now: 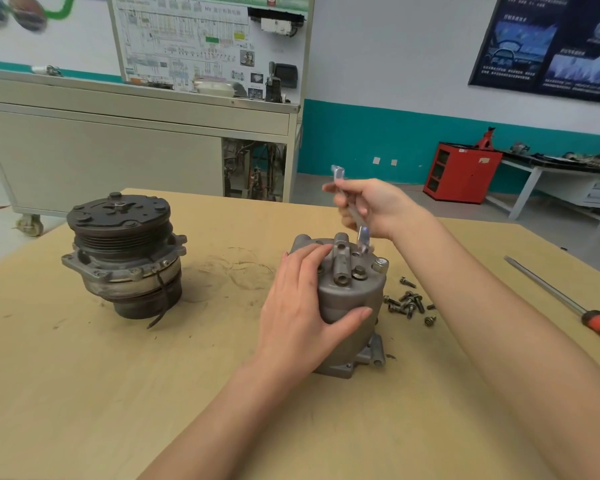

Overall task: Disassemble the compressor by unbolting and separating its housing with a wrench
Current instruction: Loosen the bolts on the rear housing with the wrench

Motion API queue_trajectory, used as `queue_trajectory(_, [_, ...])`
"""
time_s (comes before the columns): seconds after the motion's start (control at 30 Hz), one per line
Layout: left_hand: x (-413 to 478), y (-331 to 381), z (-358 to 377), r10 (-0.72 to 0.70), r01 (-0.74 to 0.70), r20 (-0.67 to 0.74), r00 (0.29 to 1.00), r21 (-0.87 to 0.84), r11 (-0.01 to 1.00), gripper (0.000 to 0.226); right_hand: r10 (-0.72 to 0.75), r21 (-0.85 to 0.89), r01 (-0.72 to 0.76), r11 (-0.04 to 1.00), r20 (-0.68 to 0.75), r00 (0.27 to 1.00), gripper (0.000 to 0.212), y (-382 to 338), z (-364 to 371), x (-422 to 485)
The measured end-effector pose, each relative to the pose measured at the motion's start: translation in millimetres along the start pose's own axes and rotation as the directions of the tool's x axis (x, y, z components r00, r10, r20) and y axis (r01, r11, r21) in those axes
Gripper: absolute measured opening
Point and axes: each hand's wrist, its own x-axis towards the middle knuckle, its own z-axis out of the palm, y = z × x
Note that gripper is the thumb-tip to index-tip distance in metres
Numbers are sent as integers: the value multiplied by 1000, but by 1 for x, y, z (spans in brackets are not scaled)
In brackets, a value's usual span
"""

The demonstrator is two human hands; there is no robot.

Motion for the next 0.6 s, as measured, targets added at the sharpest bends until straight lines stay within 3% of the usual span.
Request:
queue_trajectory(0.2, [0,-1,0,19,-19,-10,1000,6,1000,79,-200,138,252,958,-312,929,23,-16,-13,-44])
queue_trajectory(0.27, [0,-1,0,25,-25,-14,1000,19,1000,77,-340,83,396,914,-373,863,22,-12,-13,-75])
queue_trajectory(0.3, [0,-1,0,26,-26,-13,1000,23,999,77,-447,3,490,872,-406,797,21,-7,-11,-91])
queue_trajectory(0.37, [-1,-2,1,26,-25,-14,1000,26,999,76,-687,-239,659,713,-428,587,20,10,-2,-119])
queue_trajectory(0.47, [-1,-2,2,28,-28,-20,999,26,999,77,-929,-559,743,369,-252,272,15,50,18,-142])
queue_trajectory(0.53, [-1,-2,2,37,-37,-27,999,21,999,76,-982,-668,721,184,-87,170,15,72,28,-145])
queue_trajectory(0.6, [-2,-2,2,43,-43,-33,999,19,999,75,-994,-724,687,69,7,108,19,86,29,-144])
